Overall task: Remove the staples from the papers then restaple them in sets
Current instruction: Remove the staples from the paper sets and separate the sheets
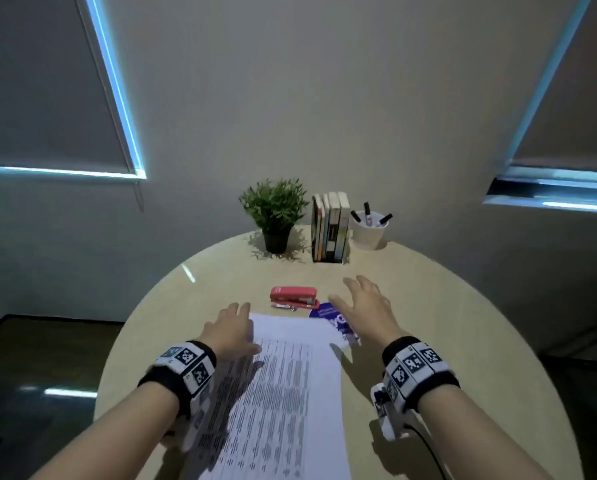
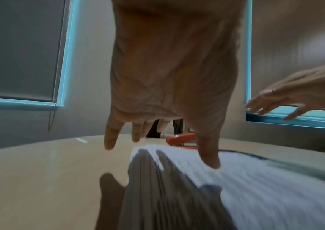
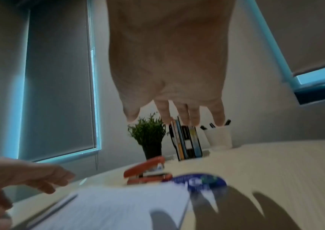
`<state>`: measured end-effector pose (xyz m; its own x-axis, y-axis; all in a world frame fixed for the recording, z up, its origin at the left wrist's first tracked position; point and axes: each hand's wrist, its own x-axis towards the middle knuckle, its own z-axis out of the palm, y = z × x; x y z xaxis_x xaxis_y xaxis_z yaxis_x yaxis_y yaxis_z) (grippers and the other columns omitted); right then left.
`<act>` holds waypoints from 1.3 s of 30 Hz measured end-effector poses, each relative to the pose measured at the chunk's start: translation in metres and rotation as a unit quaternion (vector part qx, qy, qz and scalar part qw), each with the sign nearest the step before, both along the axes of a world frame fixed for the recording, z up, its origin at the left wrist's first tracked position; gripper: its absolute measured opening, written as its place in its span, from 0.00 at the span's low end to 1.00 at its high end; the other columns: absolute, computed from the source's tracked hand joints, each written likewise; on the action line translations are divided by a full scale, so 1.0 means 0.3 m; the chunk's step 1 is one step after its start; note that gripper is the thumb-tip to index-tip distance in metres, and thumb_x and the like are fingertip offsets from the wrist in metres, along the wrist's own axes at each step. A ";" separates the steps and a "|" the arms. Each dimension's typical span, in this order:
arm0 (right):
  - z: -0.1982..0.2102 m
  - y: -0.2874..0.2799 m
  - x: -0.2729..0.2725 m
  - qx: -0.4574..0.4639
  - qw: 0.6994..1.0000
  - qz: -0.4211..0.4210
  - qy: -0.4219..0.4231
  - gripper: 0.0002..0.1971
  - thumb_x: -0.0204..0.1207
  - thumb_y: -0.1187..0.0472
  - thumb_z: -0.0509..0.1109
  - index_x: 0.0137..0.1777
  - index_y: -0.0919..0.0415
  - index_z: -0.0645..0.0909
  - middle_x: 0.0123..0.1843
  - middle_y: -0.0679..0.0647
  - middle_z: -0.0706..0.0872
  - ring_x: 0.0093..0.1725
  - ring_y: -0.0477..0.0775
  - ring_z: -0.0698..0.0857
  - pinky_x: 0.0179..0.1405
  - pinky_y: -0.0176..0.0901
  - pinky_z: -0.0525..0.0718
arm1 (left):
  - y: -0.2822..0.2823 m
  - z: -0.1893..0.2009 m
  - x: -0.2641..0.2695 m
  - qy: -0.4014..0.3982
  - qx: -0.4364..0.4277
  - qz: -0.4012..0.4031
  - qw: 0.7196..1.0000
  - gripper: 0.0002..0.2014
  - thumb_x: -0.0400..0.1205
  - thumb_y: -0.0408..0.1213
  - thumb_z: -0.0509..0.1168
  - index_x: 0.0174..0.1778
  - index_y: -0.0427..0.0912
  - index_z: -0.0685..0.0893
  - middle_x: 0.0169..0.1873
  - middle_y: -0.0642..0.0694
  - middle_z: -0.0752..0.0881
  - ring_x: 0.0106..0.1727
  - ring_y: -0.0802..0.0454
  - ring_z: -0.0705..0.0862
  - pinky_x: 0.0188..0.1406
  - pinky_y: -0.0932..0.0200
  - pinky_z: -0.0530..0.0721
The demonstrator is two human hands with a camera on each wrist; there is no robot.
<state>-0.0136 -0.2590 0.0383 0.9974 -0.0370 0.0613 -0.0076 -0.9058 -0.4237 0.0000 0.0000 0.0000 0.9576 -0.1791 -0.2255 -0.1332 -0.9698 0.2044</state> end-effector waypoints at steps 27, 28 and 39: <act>-0.226 0.128 -0.092 -0.109 0.963 0.021 0.246 0.57 0.56 0.32 0.81 0.79 0.57 0.58 0.83 0.60 0.53 0.83 0.60 0.52 0.74 0.65 0.71 | 0.021 -0.091 0.105 0.041 -0.012 -0.037 0.998 0.61 0.65 0.57 0.79 0.85 0.41 0.48 0.83 0.43 0.58 0.82 0.41 0.58 0.78 0.36 0.62; -0.227 0.128 -0.089 -0.109 0.962 0.020 0.248 0.57 0.56 0.32 0.81 0.79 0.57 0.58 0.83 0.60 0.54 0.83 0.60 0.52 0.74 0.65 0.71 | 0.013 -0.088 0.123 0.019 -0.018 -0.035 0.999 0.58 0.66 0.57 0.79 0.84 0.41 0.52 0.81 0.42 0.63 0.80 0.42 0.61 0.77 0.38 0.64; -0.237 0.131 -0.087 -0.080 0.965 0.012 0.251 0.54 0.54 0.35 0.82 0.76 0.56 0.61 0.78 0.59 0.58 0.79 0.60 0.57 0.71 0.63 0.74 | 0.020 -0.101 0.167 -0.137 -0.084 -0.039 0.986 0.10 0.77 0.37 0.71 0.53 0.43 0.85 0.53 0.46 0.82 0.55 0.45 0.81 0.55 0.51 0.80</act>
